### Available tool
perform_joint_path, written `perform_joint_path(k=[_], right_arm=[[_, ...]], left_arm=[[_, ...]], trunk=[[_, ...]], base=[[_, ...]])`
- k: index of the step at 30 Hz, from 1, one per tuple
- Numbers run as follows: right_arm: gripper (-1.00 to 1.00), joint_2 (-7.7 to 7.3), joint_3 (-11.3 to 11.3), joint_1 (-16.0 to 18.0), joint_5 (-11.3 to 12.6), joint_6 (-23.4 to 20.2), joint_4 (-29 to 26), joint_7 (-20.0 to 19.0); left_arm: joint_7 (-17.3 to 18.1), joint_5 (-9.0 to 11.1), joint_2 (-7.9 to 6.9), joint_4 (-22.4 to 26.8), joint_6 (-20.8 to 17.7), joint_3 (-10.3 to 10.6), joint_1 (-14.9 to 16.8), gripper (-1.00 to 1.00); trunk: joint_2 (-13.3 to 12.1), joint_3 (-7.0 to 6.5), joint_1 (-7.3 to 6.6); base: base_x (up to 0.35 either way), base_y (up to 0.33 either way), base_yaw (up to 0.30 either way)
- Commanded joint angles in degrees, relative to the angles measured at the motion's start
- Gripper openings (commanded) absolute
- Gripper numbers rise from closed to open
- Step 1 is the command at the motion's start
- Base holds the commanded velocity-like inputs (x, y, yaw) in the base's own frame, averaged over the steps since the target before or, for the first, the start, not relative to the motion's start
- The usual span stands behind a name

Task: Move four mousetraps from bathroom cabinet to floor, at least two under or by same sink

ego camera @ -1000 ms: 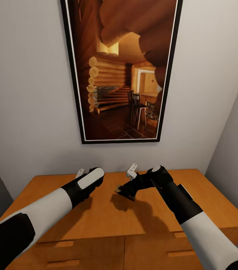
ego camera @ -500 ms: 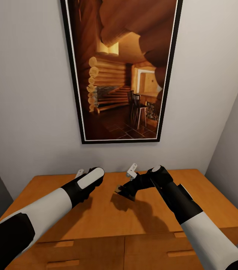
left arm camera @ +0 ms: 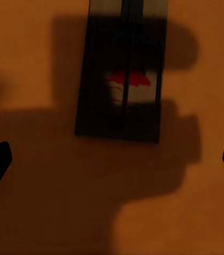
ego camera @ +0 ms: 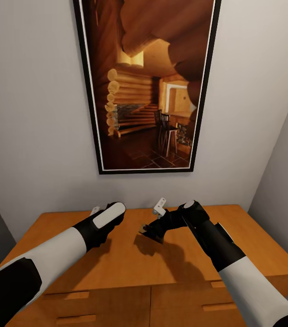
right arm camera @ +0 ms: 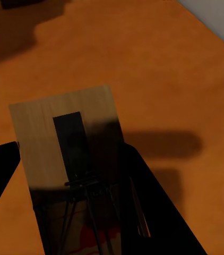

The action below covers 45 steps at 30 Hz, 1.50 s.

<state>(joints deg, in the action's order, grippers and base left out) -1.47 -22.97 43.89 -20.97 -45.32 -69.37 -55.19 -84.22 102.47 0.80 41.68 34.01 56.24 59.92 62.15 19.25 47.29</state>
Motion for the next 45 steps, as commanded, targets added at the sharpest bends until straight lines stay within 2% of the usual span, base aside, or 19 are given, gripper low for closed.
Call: perform_joint_path(k=[1,15,24,45], right_arm=[[-1.0,-0.03,-0.1,0.1,-0.6,-0.1,-0.1,-0.4],[-1.0,-0.03,-0.1,0.1,-0.6,-0.1,-0.2,-0.4],[-1.0,-0.03,-0.1,0.1,-0.6,-0.1,-0.2,-0.4],[-1.0,-0.03,-0.1,0.1,-0.6,-0.1,-0.1,-0.4]], left_arm=[[0.0,0.3,-0.02,0.0,0.3,0.3,0.1,1.0],[1.6,0.1,-0.13,-0.2,0.3,0.2,0.3,1.0],[2.7,0.1,-1.45,-0.1,0.3,0.1,0.6,1.0],[2.6,0.1,-2.55,0.1,0.2,0.1,0.7,1.0]], trunk=[[0.1,0.08,0.01],[0.1,0.08,0.01],[0.1,0.08,0.01],[0.1,0.08,0.01]], base=[[0.0,0.0,0.0],[0.0,0.0,0.0],[0.0,0.0,0.0],[0.0,0.0,0.0]])
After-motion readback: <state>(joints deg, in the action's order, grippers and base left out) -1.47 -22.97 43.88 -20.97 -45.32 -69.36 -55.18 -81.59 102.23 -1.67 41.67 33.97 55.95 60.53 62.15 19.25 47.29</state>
